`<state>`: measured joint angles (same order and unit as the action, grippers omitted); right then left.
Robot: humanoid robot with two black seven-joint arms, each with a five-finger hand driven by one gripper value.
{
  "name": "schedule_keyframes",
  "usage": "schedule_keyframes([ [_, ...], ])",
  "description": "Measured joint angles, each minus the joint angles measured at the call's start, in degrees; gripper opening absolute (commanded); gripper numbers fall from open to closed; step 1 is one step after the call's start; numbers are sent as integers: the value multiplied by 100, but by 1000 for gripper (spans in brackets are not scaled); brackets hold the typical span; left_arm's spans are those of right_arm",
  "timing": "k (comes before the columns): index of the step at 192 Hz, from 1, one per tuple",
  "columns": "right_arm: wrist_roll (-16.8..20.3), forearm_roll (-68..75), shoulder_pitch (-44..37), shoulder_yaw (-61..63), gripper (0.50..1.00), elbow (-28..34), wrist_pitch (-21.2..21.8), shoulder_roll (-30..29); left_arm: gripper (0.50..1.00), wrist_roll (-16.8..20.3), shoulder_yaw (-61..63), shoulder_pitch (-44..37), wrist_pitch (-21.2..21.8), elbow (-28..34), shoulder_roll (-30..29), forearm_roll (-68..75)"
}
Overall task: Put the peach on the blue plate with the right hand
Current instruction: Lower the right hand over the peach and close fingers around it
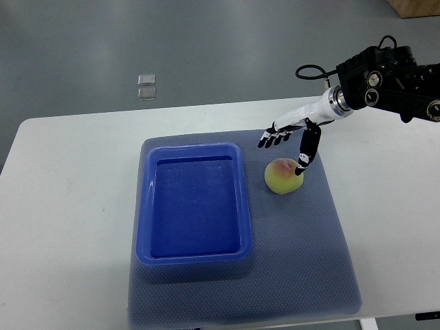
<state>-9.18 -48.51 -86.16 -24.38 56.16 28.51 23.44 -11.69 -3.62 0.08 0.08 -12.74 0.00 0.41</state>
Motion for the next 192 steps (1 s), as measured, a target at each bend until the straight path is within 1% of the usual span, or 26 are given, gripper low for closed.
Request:
schedule_keyframes([
  [23, -15, -94, 141, -180, 930, 1, -392, -135, 1000, 0, 2, 1, 0, 0, 0, -1],
  [98, -67, -267, 566, -226, 915, -3, -930, -202, 1000, 0, -3, 0, 2, 12, 0, -7],
  [99, -68, -267, 571, -226, 895, -3, -941, -202, 1000, 0, -3, 0, 2, 11, 0, -7],
  [103, -70, -267, 587, -226, 873, -3, -978, -204, 1000, 0, -3, 0, 2, 11, 0, -7],
  [113, -80, -269, 628, -226, 846, -8, -1112, -212, 1000, 0, -3, 0, 2, 10, 0, -7],
  [119, -84, -272, 660, -226, 811, -19, -1215, -227, 1000, 0, -3, 0, 2, 9, 0, -7],
  [120, -85, -273, 665, -226, 793, -21, -1232, -230, 1000, 0, -3, 0, 2, 9, 0, -7],
  [121, -86, -273, 671, -226, 793, -23, -1249, -233, 1000, 0, -3, 0, 2, 9, 0, -7],
  [122, -86, -274, 677, -226, 766, -24, -1266, -236, 1000, 0, -3, 0, 2, 9, 0, -7],
  [123, -87, -275, 682, -226, 766, -26, -1284, -240, 1000, 0, -3, 0, 2, 9, 0, -7],
  [124, -88, -276, 688, -226, 738, -27, -1301, -244, 1000, 0, -3, 0, 2, 9, 0, -7],
  [125, -88, -278, 693, -227, 738, -28, -1317, -247, 1000, 0, -3, 0, 2, 9, 0, -7],
  [126, -89, -281, 703, -227, 711, -30, -1350, -255, 1000, 0, -3, 0, 2, 9, 0, -7],
  [127, -90, -284, 708, -228, 711, -31, -1367, -259, 1000, 0, -3, 0, 2, 9, 0, -7],
  [128, -90, -286, 713, -228, 685, -32, -1382, -262, 1000, 0, -3, 0, 2, 9, 0, -7],
  [129, -90, -288, 718, -229, 684, -33, -1398, -266, 1000, 0, -3, 0, 2, 9, 0, -7],
  [130, -90, -291, 722, -230, 662, -35, -1413, -270, 1000, 0, -3, 0, 2, 9, 0, -7],
  [131, -91, -294, 726, -230, 662, -36, -1427, -273, 1000, 0, -3, 0, 2, 9, 0, -7],
  [132, -91, -298, 730, -230, 642, -37, -1442, -277, 1000, 0, -3, 0, 2, 9, 0, -7],
  [134, -92, -306, 738, -231, 641, -40, -1470, -284, 1000, 0, -2, 0, 2, 9, 0, -7],
  [141, -93, -346, 762, -232, 570, -52, -1551, -305, 1000, 0, -1, 0, 2, 9, 0, -7],
  [142, -93, -353, 765, -232, 570, -53, -1561, -307, 1000, 0, -1, 0, 2, 9, 0, -7],
  [143, -93, -360, 769, -232, 540, -54, -1570, -309, 1000, 0, -1, 0, 2, 9, 0, -7],
  [144, -93, -368, 772, -233, 539, -55, -1578, -311, 1000, 0, -1, 0, 2, 9, 0, -7],
  [145, -93, -375, 775, -233, 505, -56, -1585, -313, 1000, 0, 0, 0, 2, 9, 0, -7],
  [192, -79, -602, 786, -228, 500, -69, -1665, -276, 1000, 0, 2, 0, 0, 17, 0, -7],
])
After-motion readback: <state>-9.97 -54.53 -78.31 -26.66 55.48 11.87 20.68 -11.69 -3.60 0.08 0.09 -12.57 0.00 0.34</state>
